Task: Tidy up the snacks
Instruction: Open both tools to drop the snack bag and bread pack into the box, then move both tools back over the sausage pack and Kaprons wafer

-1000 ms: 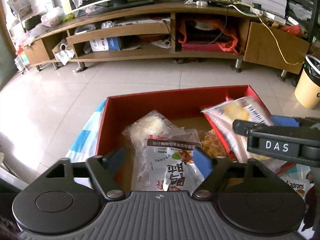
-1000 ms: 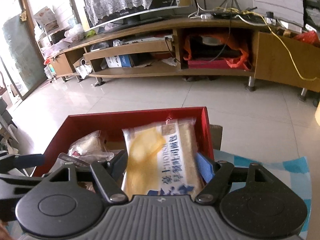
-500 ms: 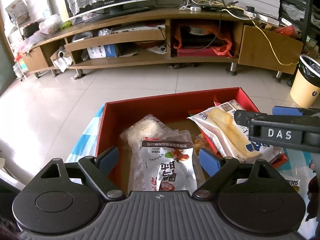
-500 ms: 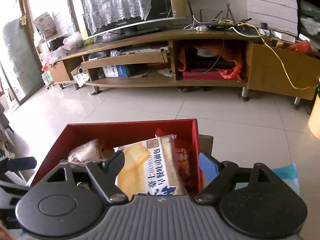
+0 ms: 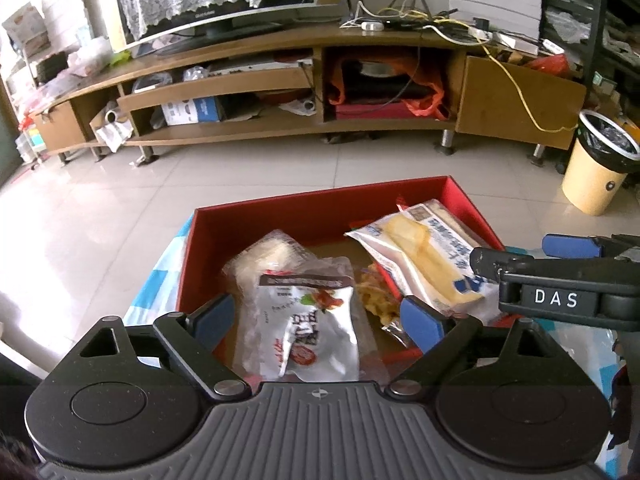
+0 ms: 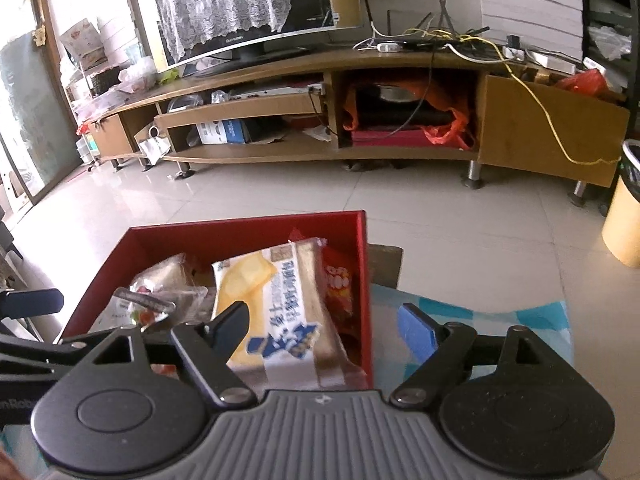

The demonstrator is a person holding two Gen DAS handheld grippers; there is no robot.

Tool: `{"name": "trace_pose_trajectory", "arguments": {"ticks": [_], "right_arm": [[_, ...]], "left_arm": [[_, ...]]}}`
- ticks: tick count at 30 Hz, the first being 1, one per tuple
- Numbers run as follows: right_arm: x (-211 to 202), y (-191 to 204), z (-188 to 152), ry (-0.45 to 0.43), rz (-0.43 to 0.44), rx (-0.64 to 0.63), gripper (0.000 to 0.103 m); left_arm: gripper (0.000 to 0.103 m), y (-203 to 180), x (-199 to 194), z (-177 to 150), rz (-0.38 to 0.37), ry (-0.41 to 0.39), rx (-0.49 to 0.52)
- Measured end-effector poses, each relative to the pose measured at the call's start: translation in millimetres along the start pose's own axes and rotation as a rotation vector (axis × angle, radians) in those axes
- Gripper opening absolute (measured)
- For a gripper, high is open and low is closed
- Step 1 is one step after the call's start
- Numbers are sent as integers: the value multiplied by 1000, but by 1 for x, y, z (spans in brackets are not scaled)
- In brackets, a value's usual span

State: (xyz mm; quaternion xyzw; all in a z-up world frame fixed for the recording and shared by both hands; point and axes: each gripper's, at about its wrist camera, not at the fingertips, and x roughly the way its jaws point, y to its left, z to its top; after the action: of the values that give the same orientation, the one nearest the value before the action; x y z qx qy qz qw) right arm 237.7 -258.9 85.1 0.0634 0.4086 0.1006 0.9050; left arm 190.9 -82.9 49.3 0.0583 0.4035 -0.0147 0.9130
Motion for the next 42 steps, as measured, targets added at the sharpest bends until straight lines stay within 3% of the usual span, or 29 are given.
{"name": "trace_pose_trajectory", "arguments": {"ticks": [21,31,42], "right_arm": [[-30,-48,-39,97,-76,58,81],[-28,-70,-53,157,-92,48,81],[-20,-73,-57,192,-68,56,81]], "left_arm": [[95,-50,-13,-41,-97,65,98],[95,-87,22,-72,-171,209,163],[96,-95,53,-77,-177,260,157]]}}
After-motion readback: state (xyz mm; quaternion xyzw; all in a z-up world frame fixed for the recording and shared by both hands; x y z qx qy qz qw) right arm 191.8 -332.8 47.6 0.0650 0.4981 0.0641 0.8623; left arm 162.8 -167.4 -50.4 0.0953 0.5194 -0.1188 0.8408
